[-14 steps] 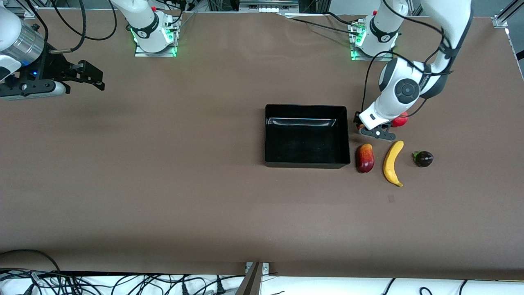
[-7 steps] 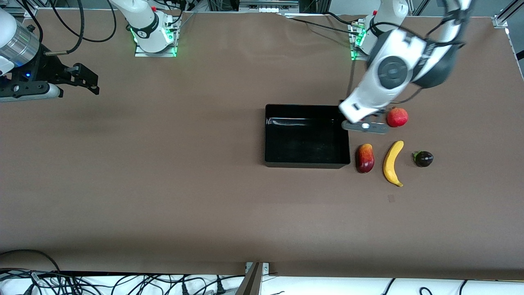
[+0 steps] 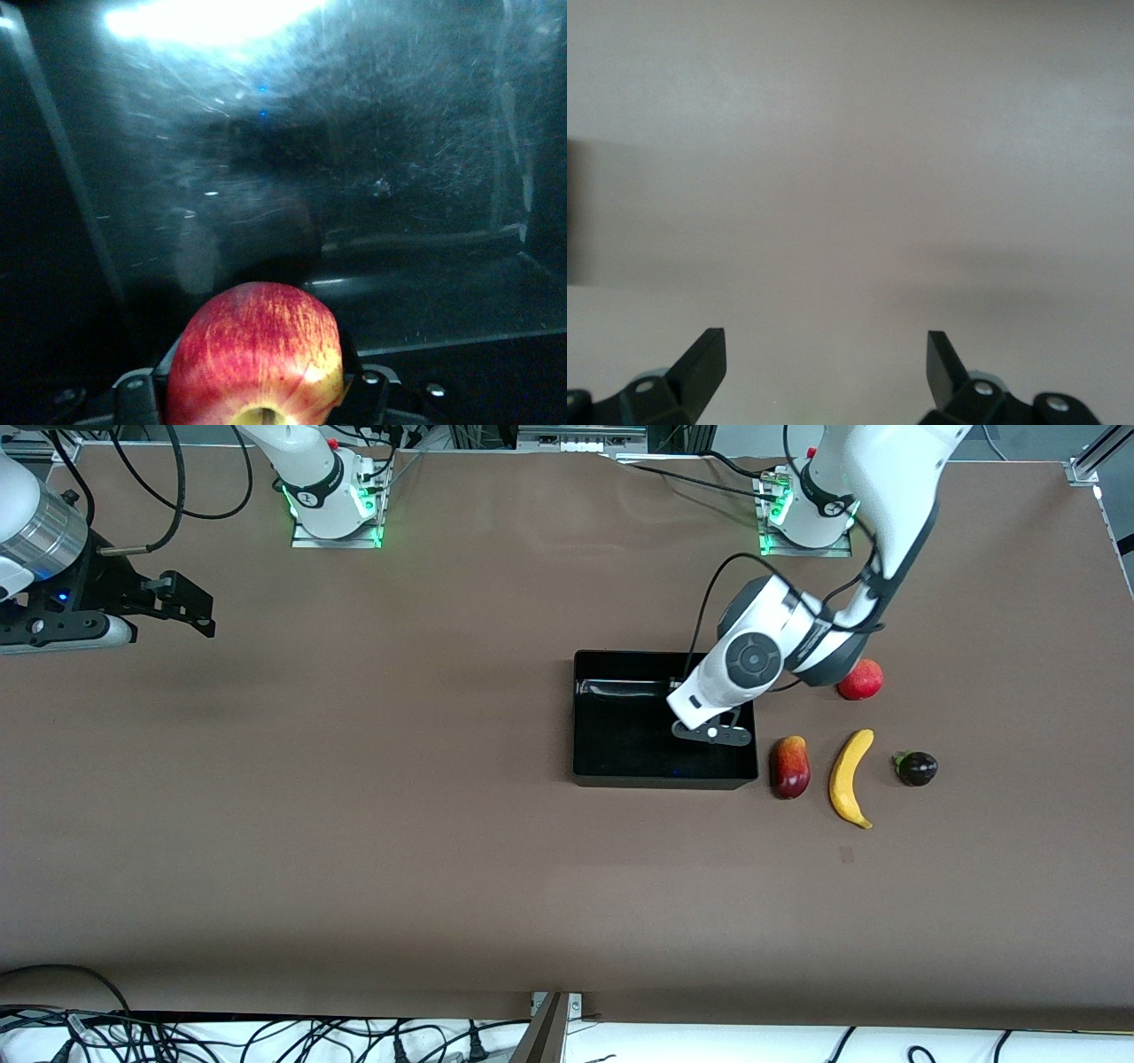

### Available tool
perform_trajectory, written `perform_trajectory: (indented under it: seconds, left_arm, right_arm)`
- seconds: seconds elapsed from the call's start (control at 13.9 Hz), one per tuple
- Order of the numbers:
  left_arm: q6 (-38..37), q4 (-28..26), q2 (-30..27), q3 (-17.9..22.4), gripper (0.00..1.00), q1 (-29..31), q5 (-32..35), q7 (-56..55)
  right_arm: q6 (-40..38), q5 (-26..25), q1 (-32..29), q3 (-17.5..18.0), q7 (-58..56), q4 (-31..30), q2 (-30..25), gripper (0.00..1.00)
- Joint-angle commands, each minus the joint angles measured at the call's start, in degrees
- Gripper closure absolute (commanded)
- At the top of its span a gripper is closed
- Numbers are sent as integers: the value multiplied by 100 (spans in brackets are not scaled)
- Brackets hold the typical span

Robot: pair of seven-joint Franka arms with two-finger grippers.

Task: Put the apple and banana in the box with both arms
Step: 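Carry the apple over the box and open the left gripper, then move the left gripper to the yellow banana and grasp it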

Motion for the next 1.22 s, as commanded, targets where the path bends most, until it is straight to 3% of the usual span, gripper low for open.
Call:
perform_trajectory:
  seconds: [0.0, 0.22, 0.36, 0.5, 0.65, 0.86, 1.01, 1.15]
  left_arm:
    - [-36, 109, 79, 10, 0, -50, 90, -347]
    - [-998, 432, -455, 27, 0, -15, 98, -384]
    - [-2437, 1343, -624, 62, 0, 107, 255, -314]
    - [-3155, 2032, -589, 45, 0, 388, 991, -104]
    - [-3009, 2052, -511, 54, 0, 852, 1302, 1034]
    - [-2088, 1955, -64, 45, 0, 1768, 1329, 3047]
    - [-1613, 1719, 96, 62, 0, 1996, 1346, 3228]
    - [-613, 1070, 123, 71, 0, 2312, 1346, 3299]
  right_arm:
    - [13, -40, -117, 53, 9, 117, 57, 0]
    - [30, -40, -117, 53, 17, 117, 57, 0]
    - [22, -40, -117, 53, 18, 117, 57, 0]
    - [22, -40, -126, 53, 18, 117, 57, 0]
    - [22, -32, -126, 53, 18, 117, 57, 0]
    - [22, -32, -126, 44, 18, 117, 57, 0]
    - [22, -32, -126, 53, 18, 117, 57, 0]
    - [22, -32, -126, 44, 18, 117, 57, 0]
